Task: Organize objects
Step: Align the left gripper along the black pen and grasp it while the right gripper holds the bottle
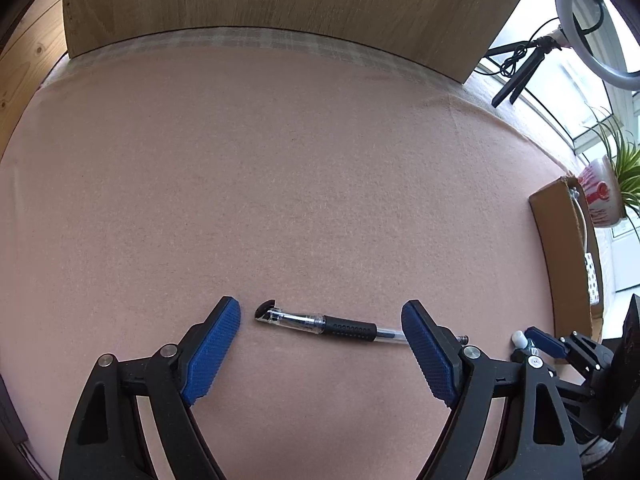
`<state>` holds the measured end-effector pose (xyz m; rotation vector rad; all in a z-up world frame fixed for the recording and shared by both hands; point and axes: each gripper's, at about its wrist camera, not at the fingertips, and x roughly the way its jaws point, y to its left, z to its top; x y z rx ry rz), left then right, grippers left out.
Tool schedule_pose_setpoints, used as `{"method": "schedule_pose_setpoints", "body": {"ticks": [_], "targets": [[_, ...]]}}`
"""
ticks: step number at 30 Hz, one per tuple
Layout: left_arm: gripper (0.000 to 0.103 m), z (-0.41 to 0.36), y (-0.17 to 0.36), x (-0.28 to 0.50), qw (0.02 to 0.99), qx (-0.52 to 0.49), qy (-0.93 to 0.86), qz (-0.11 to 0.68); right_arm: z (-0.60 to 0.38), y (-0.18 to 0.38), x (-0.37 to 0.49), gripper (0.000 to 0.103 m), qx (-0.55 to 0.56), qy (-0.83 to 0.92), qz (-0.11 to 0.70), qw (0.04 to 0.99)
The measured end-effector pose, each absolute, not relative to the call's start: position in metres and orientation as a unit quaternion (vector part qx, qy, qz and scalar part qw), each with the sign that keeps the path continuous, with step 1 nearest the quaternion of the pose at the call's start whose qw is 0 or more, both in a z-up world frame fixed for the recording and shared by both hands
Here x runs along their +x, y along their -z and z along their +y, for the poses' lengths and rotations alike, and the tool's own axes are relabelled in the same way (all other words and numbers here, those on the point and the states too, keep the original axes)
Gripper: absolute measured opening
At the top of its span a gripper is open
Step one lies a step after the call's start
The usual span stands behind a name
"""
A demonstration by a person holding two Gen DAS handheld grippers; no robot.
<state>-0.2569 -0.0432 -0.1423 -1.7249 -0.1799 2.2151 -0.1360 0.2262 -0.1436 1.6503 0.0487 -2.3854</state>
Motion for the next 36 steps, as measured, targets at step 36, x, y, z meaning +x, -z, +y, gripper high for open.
{"method": "schedule_pose_setpoints", "body": {"ticks": [36], "targets": [[0.049, -0.037, 0.139, -0.177, 0.211, -0.619, -0.756, -0.021, 0.221, 0.145, -0.138, 0.03, 0.556, 0.823, 0.031, 0.116]]}}
